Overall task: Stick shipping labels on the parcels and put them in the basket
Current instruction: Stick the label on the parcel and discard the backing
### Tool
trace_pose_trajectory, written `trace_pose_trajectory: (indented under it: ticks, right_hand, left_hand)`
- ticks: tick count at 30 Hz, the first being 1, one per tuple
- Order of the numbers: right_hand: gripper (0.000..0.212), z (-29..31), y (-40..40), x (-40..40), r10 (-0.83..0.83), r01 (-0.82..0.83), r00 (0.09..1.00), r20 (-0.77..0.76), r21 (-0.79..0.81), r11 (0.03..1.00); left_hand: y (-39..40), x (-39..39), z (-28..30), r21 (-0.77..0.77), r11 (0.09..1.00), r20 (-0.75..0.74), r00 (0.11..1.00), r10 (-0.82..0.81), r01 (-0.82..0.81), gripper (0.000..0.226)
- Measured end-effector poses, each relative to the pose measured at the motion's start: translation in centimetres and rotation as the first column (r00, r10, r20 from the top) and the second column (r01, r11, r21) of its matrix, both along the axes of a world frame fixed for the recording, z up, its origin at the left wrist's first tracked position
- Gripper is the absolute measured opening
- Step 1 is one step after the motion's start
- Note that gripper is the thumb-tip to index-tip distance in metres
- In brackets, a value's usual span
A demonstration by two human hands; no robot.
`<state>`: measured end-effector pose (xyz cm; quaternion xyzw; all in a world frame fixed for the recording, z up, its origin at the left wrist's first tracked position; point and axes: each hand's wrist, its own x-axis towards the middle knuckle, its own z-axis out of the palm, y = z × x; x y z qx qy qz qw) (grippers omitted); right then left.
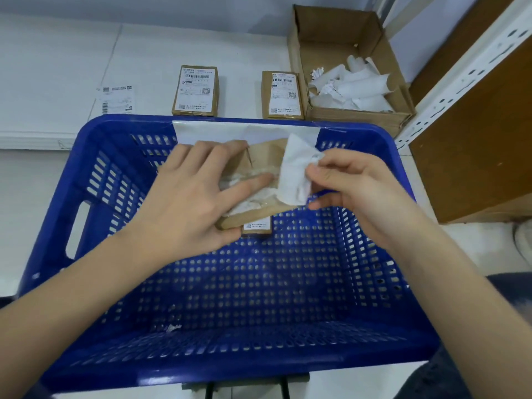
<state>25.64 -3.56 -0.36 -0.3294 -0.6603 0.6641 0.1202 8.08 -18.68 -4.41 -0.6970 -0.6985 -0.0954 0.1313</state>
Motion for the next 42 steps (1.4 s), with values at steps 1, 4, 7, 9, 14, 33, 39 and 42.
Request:
trace_pose_trajectory:
  ticks: [1, 4, 7, 9, 14, 33, 39, 42]
  right_hand:
    - [0.007, -0.2, -0.4, -0.3, -0.024, 0.023, 1.0, 0.01, 0.063, 0.998]
    - [0.009, -0.9, -1.1, -0.9, -0.107, 0.105, 0.994, 0.0, 0.179, 0.978]
    - [0.012, -1.3, -1.6, -1.0, -0.149, 0.143, 0.989, -0.003, 0.294, 0.945]
    - [0.009, -1.5, -1.8, -1.1, -0.196, 0.182, 0.981, 0.001, 0.37, 0.911]
    - [0.009, -1.9, -2.2, -1.0, -0.276, 0.264, 0.96, -0.047, 0.476, 0.839]
    - [0.016, -3.9, -3.3, -1.3, -0.152, 0.118, 0.988, -0.01, 0.68, 0.724]
    - [0.023, -3.4, -3.5, -1.4, -0.22, 0.179, 0.975, 0.026, 0.494, 0.851]
    - [0.022, -3.4, -3.4, -1.4, -0.226, 0.179, 0.973, 0.042, 0.475, 0.862]
  left_hand:
    - [0.0, 0.2, -0.1, -0.005, 1.0, 0.002, 1.0, -0.011, 0.011, 0.065]
    - [-0.1, 0.3, -0.1, -0.002, 1.0, 0.017, 1.0, -0.019, 0.019, 0.065]
    - [-0.1, 0.4, 0.0, 0.001, 1.0, 0.02, 1.0, -0.01, 0.01, 0.062]
    - [-0.1, 0.4, 0.0, 0.003, 1.0, 0.021, 1.0, -0.012, 0.012, 0.061]
    - [-0.2, 0.8, 0.0, 0.012, 1.0, 0.018, 1.0, -0.004, 0.004, 0.059]
    - [-0.1, 1.5, -0.1, -0.006, 1.0, -0.024, 1.0, 0.001, -0.001, 0.064]
    - [-0.2, 1.7, -0.3, -0.003, 1.0, -0.037, 0.999, -0.026, 0.026, 0.074]
    - [-0.1, 1.8, -0.4, -0.001, 0.999, -0.038, 0.999, -0.035, 0.035, 0.073]
